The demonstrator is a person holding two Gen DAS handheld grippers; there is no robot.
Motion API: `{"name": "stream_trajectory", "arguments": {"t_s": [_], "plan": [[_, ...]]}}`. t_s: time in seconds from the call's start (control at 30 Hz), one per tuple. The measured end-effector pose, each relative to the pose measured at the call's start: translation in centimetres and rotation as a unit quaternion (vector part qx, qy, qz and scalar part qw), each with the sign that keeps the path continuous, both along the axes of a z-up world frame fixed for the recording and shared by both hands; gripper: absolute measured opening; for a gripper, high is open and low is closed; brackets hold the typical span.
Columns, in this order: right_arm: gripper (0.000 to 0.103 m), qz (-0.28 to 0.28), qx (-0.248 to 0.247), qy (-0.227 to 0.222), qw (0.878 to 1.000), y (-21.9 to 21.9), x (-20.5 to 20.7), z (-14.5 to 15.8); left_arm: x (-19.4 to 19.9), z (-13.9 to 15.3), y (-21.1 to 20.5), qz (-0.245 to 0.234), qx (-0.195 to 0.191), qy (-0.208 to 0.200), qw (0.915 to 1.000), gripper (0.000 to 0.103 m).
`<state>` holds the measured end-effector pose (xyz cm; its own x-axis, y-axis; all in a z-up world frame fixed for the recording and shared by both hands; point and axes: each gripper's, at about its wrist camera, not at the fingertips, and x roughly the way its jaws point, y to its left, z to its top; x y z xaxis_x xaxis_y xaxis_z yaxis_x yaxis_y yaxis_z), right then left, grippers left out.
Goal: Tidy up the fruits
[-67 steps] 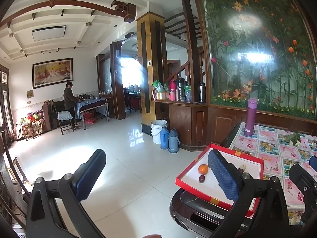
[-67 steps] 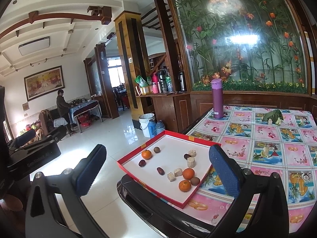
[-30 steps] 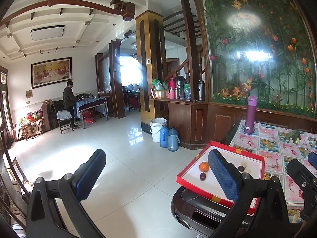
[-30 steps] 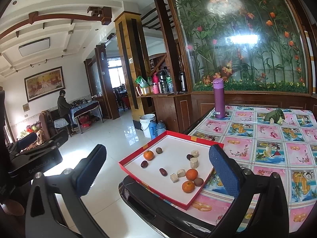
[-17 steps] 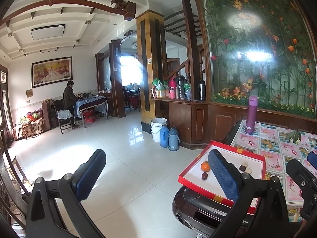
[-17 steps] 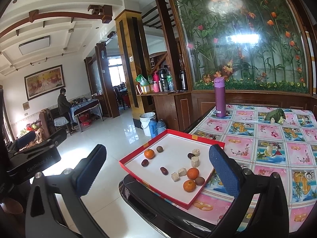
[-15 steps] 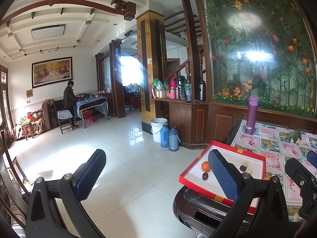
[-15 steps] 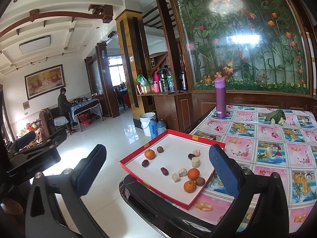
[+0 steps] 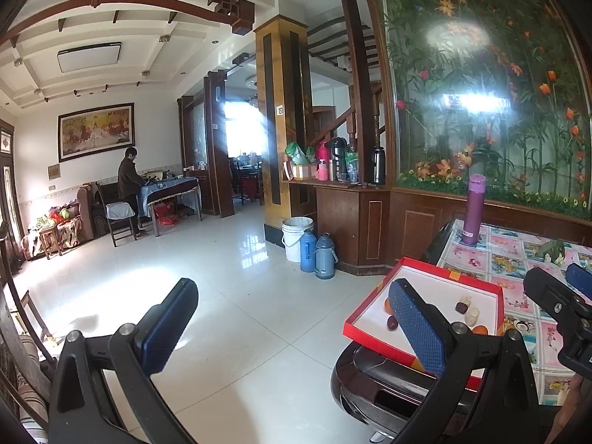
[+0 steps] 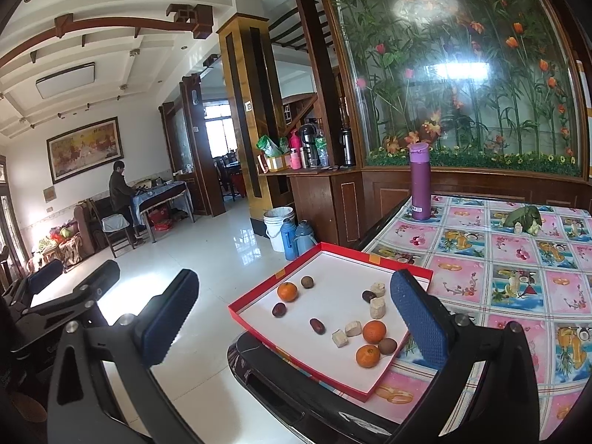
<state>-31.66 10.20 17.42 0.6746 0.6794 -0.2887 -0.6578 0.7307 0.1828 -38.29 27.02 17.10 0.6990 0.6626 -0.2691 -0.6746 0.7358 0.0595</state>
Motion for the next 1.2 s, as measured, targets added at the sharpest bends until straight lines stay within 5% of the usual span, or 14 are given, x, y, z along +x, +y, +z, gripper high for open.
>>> {"name": "stream_trajectory", "arguments": {"t_s": [0.53,1.2], "plan": [[0.103,-0.004,-0.022,0.000,1.000,2.8,2.5,-1.4,2.2,-1.6,2.3,0.001,-0.025,0.023,0.9994,0.103],[0.103,0.004,-0.021,0.021,1.000,4.9,6.7,-0.9,5.1,-0.5,2.3,0.001,-0.006,0.042,0.9991,0.103]]}}
